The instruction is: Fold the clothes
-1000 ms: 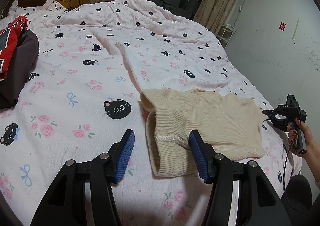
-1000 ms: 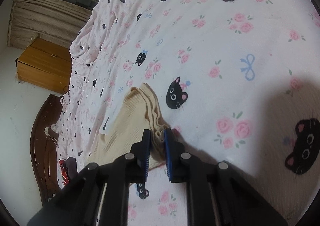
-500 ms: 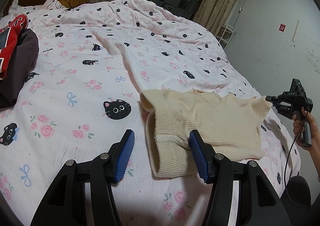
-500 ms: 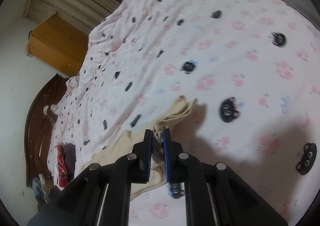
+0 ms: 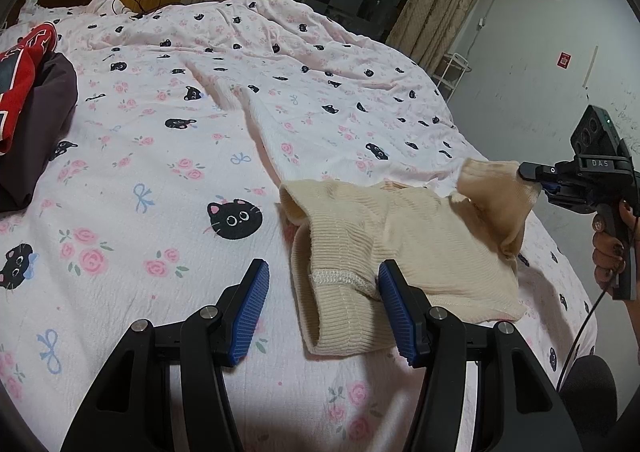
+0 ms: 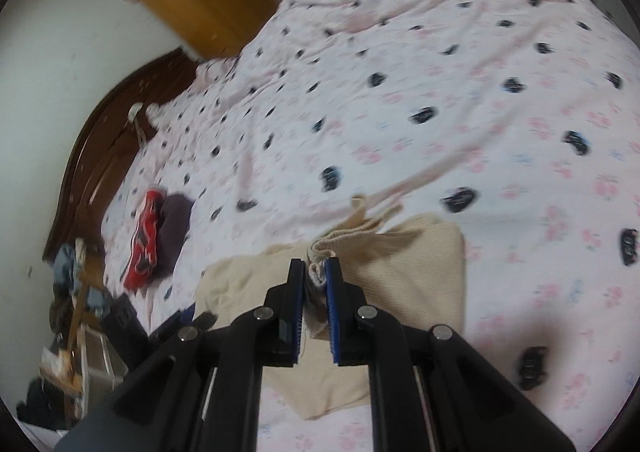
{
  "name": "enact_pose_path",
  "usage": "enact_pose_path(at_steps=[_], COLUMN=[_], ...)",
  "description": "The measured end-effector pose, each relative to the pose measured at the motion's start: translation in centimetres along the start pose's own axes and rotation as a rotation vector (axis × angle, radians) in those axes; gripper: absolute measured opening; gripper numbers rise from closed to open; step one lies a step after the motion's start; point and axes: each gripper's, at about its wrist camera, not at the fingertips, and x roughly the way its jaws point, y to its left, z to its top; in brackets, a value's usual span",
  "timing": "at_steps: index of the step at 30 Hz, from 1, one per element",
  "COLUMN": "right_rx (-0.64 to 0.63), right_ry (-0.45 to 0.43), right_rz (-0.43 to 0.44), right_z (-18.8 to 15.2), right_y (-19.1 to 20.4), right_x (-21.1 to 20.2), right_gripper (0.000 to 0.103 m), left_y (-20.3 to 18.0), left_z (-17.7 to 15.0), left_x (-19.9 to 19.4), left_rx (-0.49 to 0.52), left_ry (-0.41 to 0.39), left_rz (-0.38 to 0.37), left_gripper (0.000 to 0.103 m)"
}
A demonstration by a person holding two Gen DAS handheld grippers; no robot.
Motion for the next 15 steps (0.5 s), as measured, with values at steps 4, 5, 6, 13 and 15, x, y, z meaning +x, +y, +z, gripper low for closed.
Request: enact_pose_path(at_steps=[4, 5, 6, 13, 15], right_rx=[-0.097, -0.121, -0.146, -0.213, -0.219], right_ry=[0.067, 0.083, 0.099, 0.19, 0.205], right_rz=[0.021, 0.021, 0.015, -0.031, -0.039], right_z=[-1.5, -1.9, -2.4, -5.0, -5.5], right_y=[4.2, 5.1, 5.9, 7.5, 7.6], right_x=[2.9, 3.6, 4.4, 8.7, 9.4], right_gripper=[0.011, 0.011, 0.011, 0.011, 0.011], left_y=[0.1, 0.1, 0.1, 0.2, 0.2], left_z=[0.0, 0.0, 0.0, 0.1, 0.1], left_x=[-0.1, -0.1, -0.1, 0.0, -0.1], left_rx=[-0.004, -0.005, -0.006, -0.011, -0.012], left_ry=[0.0, 0.0, 0.0, 0.0, 0.0], left_rz=[-0.005, -0.006, -0.007, -0.011, -0.012], left_gripper=[0.052, 0.052, 0.052, 0.052, 0.052])
